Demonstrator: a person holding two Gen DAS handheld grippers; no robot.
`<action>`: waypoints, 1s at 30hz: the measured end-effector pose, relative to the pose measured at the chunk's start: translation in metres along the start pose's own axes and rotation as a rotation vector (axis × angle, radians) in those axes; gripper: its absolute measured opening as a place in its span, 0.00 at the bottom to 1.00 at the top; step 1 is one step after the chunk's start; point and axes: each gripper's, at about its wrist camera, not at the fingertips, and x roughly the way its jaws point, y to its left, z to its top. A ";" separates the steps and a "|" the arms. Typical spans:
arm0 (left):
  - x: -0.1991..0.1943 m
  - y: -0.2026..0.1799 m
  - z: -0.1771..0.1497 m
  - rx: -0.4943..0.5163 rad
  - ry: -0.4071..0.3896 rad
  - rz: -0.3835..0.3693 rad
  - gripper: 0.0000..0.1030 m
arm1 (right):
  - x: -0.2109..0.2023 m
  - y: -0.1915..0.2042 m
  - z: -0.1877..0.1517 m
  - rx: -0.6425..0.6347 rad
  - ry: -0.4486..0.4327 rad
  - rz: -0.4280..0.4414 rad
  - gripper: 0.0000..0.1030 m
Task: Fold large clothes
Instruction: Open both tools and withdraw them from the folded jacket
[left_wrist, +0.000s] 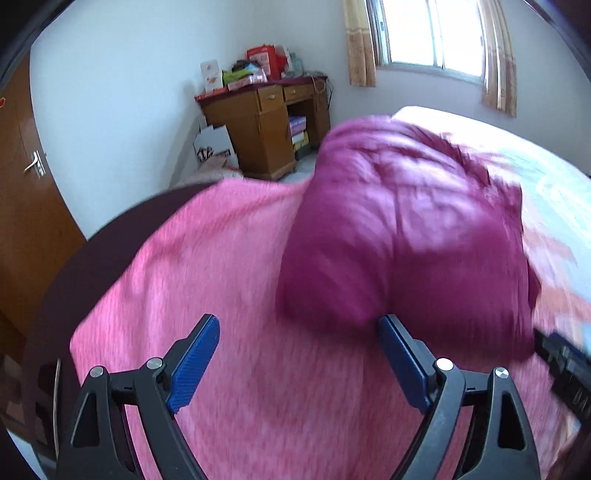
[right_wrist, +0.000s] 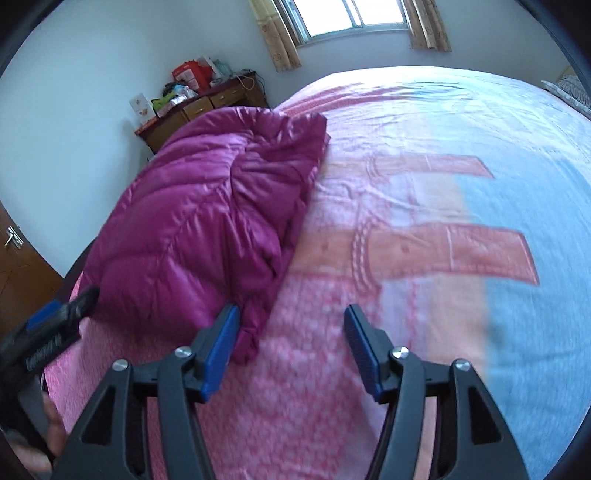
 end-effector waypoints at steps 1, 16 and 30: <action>0.000 0.000 -0.009 0.012 0.022 0.002 0.86 | -0.005 0.002 -0.005 -0.007 0.004 -0.010 0.61; -0.034 0.008 -0.054 0.022 0.120 -0.032 0.86 | -0.045 0.020 -0.057 -0.080 0.160 -0.098 0.76; -0.167 0.006 -0.017 0.009 -0.115 -0.072 0.86 | -0.170 0.065 -0.037 -0.208 -0.180 -0.172 0.97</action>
